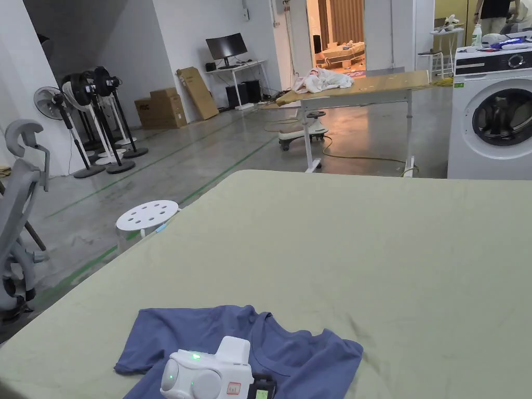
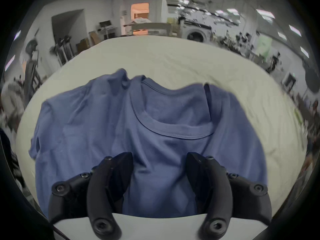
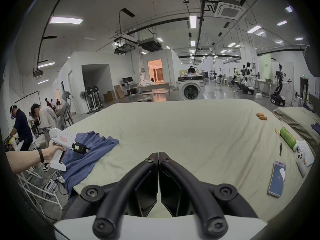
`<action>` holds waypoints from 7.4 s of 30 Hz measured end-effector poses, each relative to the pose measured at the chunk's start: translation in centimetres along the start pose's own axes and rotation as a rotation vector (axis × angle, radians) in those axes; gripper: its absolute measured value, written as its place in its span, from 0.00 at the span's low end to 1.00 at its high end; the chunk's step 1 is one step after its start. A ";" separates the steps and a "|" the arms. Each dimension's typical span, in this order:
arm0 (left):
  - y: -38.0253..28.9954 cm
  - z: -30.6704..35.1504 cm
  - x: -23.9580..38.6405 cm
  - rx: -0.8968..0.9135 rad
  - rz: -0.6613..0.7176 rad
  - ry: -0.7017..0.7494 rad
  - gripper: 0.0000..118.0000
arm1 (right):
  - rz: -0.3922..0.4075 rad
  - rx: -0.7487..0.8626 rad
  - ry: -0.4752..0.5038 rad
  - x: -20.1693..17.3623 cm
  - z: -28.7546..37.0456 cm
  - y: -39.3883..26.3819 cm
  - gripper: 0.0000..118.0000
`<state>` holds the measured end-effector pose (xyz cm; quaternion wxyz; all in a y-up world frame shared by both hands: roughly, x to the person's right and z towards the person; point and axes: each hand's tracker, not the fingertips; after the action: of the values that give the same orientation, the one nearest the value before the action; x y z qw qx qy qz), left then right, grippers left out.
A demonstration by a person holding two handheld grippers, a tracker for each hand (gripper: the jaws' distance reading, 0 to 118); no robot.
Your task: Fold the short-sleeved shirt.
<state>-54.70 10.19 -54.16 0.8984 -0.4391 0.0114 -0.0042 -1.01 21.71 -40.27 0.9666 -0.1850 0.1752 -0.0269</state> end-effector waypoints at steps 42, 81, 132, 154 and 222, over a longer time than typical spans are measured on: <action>7.8 3.2 43.5 0.165 -0.372 -0.886 0.00 | -0.166 0.081 -0.295 8.5 10.3 -1.3 0.00; -9.0 33.4 19.7 0.914 -0.076 0.102 0.00 | -0.013 0.202 -0.111 3.9 7.7 1.4 0.00; 4.8 -3.7 16.2 -0.093 -0.096 -0.053 0.03 | -0.117 -0.290 -0.201 21.1 -9.2 2.3 0.61; 5.9 10.7 12.6 0.375 0.075 -0.223 0.00 | -0.115 -0.233 -0.182 22.8 -7.0 8.8 0.03; 13.5 17.5 11.4 0.651 0.009 -0.136 0.00 | -0.047 0.190 -0.282 20.1 -5.0 21.5 0.03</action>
<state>-42.90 32.10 -54.31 0.9902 -0.1280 -0.0488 0.0256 15.85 37.66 -59.11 0.9938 -0.0989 0.0303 -0.0395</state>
